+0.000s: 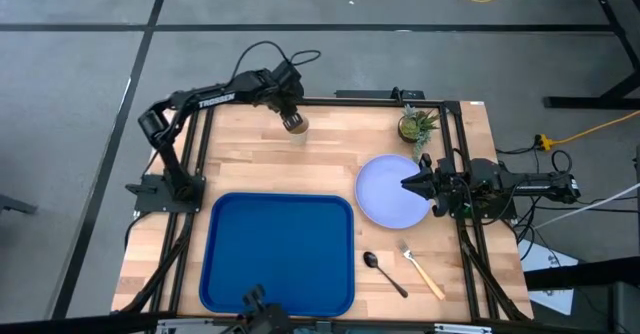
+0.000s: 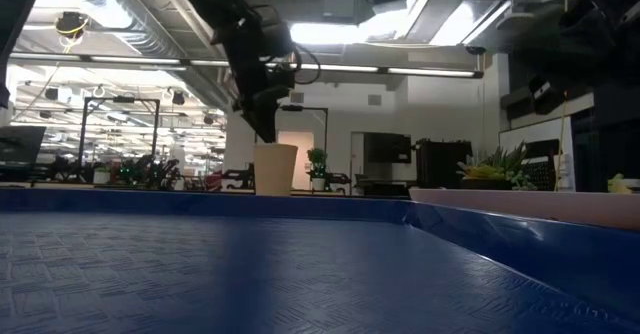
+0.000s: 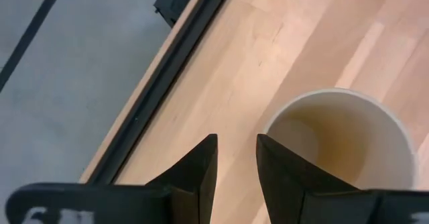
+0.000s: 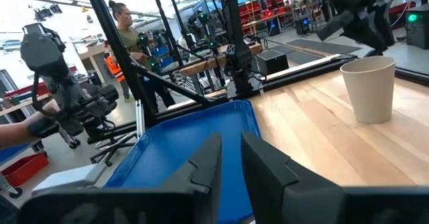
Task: Pick and place plate/cup/fork/spoon on tray
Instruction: Put the white cup on the blue serving tray
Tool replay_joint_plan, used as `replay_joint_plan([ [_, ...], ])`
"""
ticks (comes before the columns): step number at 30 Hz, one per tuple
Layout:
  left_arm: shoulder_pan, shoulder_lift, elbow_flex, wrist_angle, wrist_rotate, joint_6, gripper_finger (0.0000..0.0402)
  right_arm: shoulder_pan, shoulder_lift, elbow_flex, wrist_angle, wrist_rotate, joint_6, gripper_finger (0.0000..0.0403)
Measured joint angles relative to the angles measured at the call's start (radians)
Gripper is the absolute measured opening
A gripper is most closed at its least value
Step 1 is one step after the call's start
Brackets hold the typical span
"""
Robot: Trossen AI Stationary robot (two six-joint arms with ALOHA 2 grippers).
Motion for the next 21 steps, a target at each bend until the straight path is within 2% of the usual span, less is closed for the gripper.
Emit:
replay_joint_plan([
  [16,-0.024,0.003,0.000,-0.001,-0.005,0.007,0.0096,0.000,0.000,0.000,-0.045,0.000,0.001,0.0062],
  [21,-0.025,0.004,0.000,-0.049,-0.004,0.007,0.0096,0.000,0.000,0.000,-0.045,0.000,0.001,0.0062],
])
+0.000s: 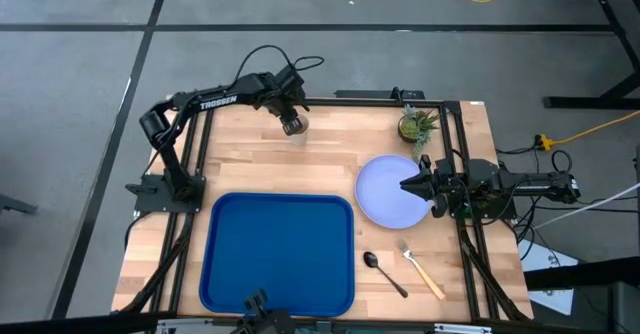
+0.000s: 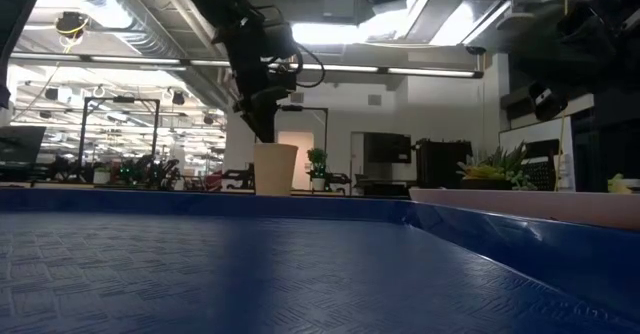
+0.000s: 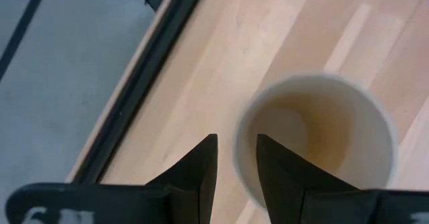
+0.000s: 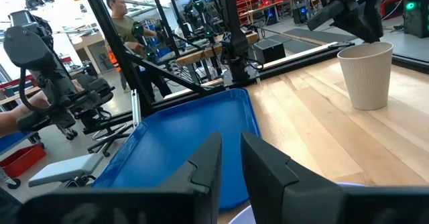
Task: Pick and place plate/cup/fork/spoon on tray
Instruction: Put the white cup on the blue serving tray
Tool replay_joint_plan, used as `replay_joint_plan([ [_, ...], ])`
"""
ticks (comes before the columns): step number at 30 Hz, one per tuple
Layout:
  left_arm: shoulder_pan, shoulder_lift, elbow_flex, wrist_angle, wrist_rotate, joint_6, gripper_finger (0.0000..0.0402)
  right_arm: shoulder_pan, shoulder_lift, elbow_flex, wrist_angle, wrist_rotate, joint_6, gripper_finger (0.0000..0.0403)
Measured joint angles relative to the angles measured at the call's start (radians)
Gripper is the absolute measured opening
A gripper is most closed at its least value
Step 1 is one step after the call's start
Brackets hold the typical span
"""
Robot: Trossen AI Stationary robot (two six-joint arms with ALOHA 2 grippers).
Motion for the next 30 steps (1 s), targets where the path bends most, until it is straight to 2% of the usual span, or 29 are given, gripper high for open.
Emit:
replay_joint_plan([
  [6,-0.007,0.000,-0.001,-0.011,-0.031,-0.005,0.0096,0.000,0.000,0.000,0.000,0.000,0.000,0.0062],
  [30,-0.037,0.036,-0.043,0.000,-0.049,-0.055,0.0095,0.000,0.000,0.000,0.002,-0.001,0.045,0.0062],
])
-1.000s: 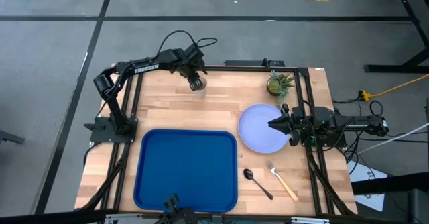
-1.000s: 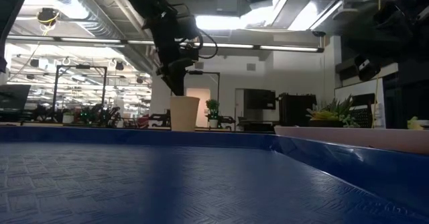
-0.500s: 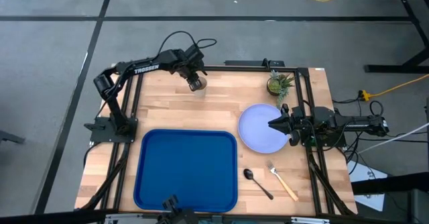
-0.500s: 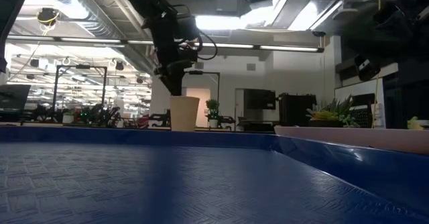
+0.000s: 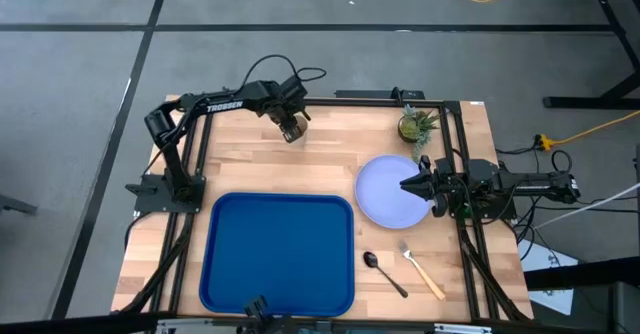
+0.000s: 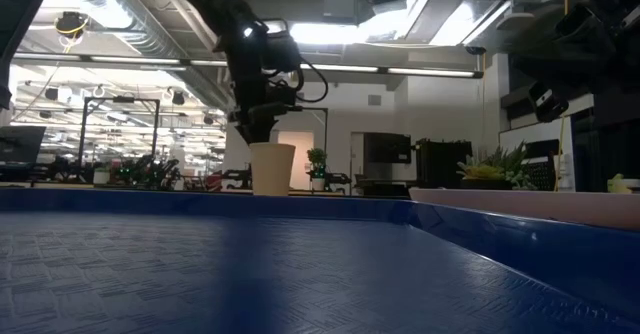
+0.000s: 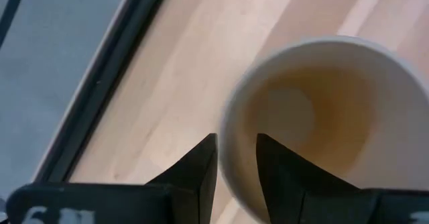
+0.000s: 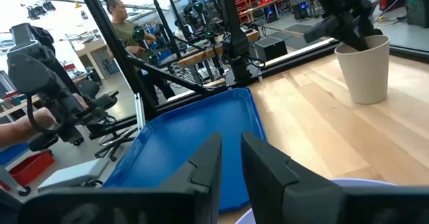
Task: Pick and place plate/cup/fork/spoon on tray
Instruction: Put the white cup on the blue serving tray
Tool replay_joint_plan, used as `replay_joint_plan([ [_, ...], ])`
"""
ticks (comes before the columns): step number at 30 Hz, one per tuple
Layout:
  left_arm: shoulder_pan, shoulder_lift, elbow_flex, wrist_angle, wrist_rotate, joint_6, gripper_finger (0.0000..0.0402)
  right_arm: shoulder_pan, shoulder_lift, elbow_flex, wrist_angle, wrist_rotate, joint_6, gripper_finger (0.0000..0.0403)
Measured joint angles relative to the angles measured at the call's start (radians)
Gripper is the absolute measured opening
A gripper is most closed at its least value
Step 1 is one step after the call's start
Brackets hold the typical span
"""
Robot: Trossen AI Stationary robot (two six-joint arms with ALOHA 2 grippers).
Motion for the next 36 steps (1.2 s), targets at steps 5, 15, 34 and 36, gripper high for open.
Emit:
replay_joint_plan([
  [5,-0.012,-0.001,0.000,-0.016,-0.039,0.002,0.0030,0.000,0.000,0.000,0.000,0.001,-0.001,0.0062],
  [15,-0.144,-0.070,0.081,-0.083,-0.019,0.049,0.0003,0.000,0.000,0.000,0.000,0.001,-0.003,0.0062],
  [34,-0.657,-0.094,0.151,-0.093,0.071,-0.162,0.0001,0.000,0.006,0.000,-0.002,0.003,-0.002,0.0062],
  [36,-0.671,-0.066,0.151,-0.078,0.115,-0.163,0.0001,0.000,0.006,0.000,-0.002,0.003,-0.001,0.0062],
])
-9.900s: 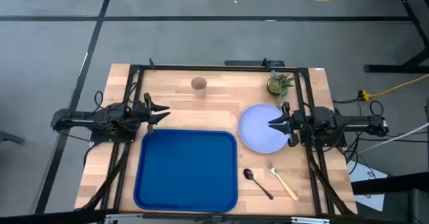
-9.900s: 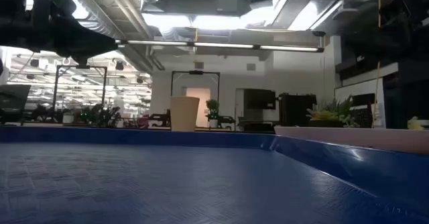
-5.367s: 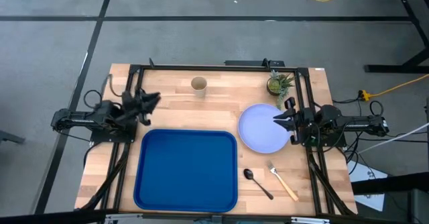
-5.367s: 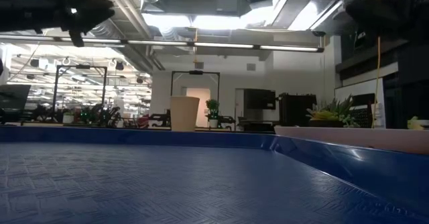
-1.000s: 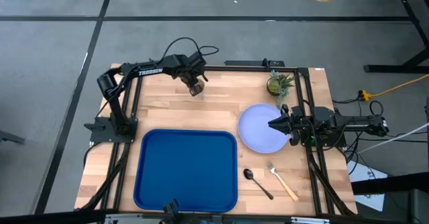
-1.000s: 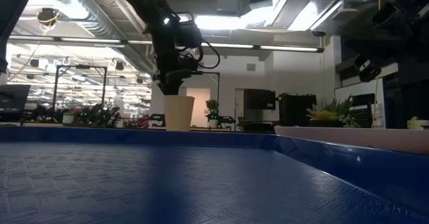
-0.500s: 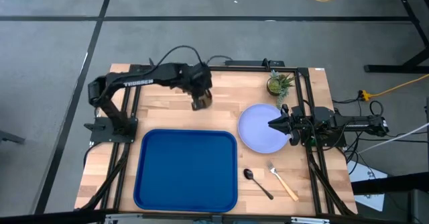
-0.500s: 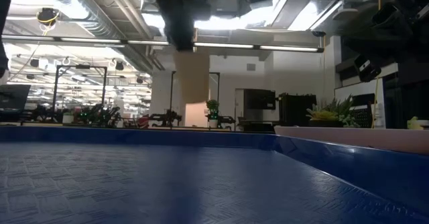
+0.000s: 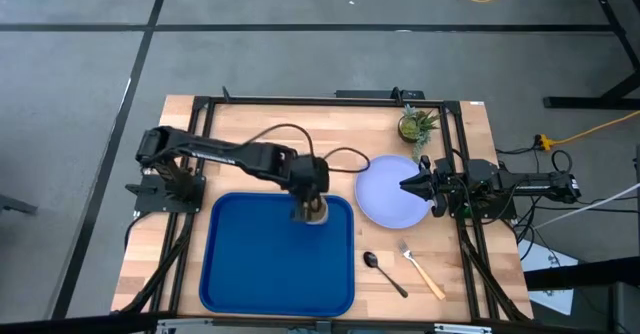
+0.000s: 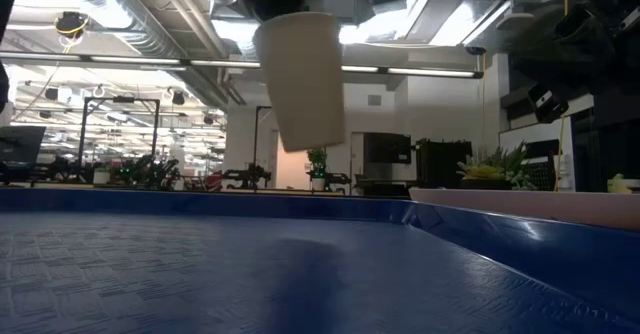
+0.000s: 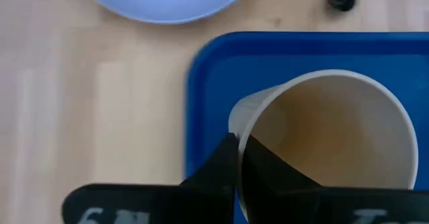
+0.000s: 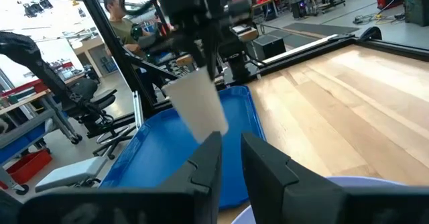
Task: Pick and place plate/cup/fork/spoon on tray
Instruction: Put the white cup on the blue serving tray
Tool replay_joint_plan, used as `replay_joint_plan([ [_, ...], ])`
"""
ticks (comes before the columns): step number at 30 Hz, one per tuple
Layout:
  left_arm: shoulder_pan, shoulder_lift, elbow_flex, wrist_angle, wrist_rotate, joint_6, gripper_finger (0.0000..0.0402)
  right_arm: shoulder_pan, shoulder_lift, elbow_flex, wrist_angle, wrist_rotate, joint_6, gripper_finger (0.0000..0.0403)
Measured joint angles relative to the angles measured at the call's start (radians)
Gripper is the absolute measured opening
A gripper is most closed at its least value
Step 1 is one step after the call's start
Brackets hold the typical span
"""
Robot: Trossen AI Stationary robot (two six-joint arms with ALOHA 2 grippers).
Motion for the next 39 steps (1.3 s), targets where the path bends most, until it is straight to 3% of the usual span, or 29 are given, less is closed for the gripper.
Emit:
replay_joint_plan([
  [4,-0.011,0.056,0.000,-0.032,0.023,-0.002,0.0000,0.000,0.000,0.000,0.000,0.000,0.000,0.0062],
  [10,0.006,0.062,0.000,-0.360,-0.017,-0.045,0.0000,0.000,0.005,0.000,0.002,0.000,0.001,0.0062],
  [14,-0.001,0.027,0.000,-0.480,-0.025,-0.052,0.0001,0.000,0.005,0.000,0.002,0.000,0.001,0.0062],
  [23,-0.092,-0.059,-0.085,-0.454,0.025,0.027,0.0001,0.000,0.006,0.000,0.002,-0.001,0.001,0.0062],
  [39,-0.073,-0.540,-0.610,-0.251,0.026,-0.248,0.0002,0.000,0.021,0.000,0.000,-0.003,0.002,0.0062],
])
